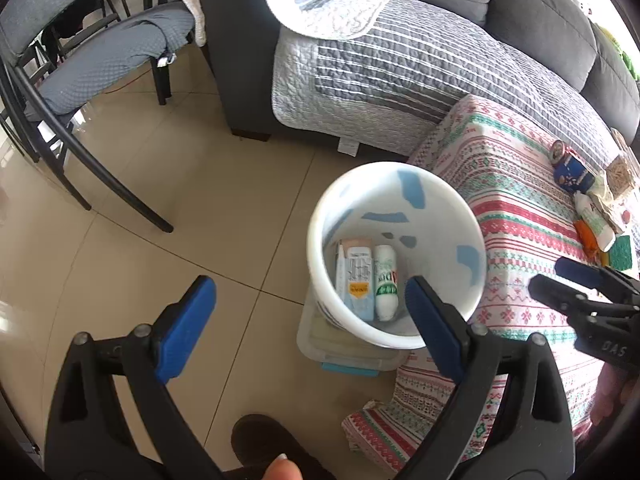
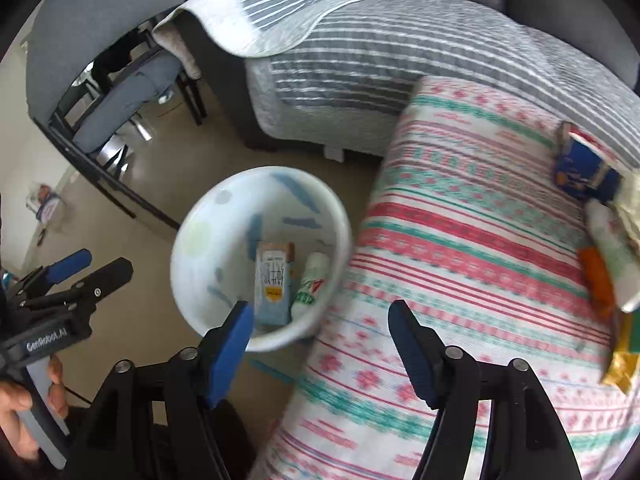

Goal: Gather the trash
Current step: 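Move the right gripper back over the table toward the sponge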

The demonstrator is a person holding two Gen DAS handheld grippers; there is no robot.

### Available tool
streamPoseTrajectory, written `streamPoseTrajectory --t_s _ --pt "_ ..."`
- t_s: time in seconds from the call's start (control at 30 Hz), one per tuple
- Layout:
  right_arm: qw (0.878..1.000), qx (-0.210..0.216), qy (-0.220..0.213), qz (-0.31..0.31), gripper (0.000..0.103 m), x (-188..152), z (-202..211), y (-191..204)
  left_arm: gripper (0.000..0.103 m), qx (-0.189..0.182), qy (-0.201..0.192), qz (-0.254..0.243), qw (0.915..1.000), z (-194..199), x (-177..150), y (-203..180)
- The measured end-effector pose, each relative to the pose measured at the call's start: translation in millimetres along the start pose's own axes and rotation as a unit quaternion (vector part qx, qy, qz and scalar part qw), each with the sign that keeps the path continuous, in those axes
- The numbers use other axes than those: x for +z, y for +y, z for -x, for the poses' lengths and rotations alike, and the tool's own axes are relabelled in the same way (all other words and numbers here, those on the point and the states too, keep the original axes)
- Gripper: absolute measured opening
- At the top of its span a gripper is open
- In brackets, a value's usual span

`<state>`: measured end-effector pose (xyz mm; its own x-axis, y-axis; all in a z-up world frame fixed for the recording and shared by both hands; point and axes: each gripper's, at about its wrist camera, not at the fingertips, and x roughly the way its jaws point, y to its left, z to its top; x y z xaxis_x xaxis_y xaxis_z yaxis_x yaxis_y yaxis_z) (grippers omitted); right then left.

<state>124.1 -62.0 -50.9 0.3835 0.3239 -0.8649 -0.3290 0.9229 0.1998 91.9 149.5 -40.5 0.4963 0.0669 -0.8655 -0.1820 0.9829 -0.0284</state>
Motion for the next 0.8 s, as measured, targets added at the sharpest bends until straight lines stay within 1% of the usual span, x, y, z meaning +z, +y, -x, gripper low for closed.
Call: streamPoseTrajectory --t_s 0.27,0.47,0.57,0.63,0.8 --pt "0.999 -0.045 -0.019 -0.023 0.078 -21 40 -50 0.095 -0.021 0.004 -0.016 0.9996 4 2 -26" --pt "0.993 -0.089 -0.033 -0.067 0.080 -36 66 -98 0.095 -0.031 0.008 -0.038 0.9988 6 2 -54" --pt "0.989 -0.117 -0.044 -0.085 0.084 -42 78 -126 0.096 -0.032 0.011 -0.048 0.9983 6 2 -67" --pt "0.984 -0.143 -0.051 -0.094 0.084 -47 85 -145 0.102 -0.030 0.011 -0.052 0.9981 6 3 -76" --pt "0.970 -0.214 -0.052 -0.103 0.087 -51 97 -187 0.102 -0.035 0.012 -0.059 0.9975 7 5 -98"
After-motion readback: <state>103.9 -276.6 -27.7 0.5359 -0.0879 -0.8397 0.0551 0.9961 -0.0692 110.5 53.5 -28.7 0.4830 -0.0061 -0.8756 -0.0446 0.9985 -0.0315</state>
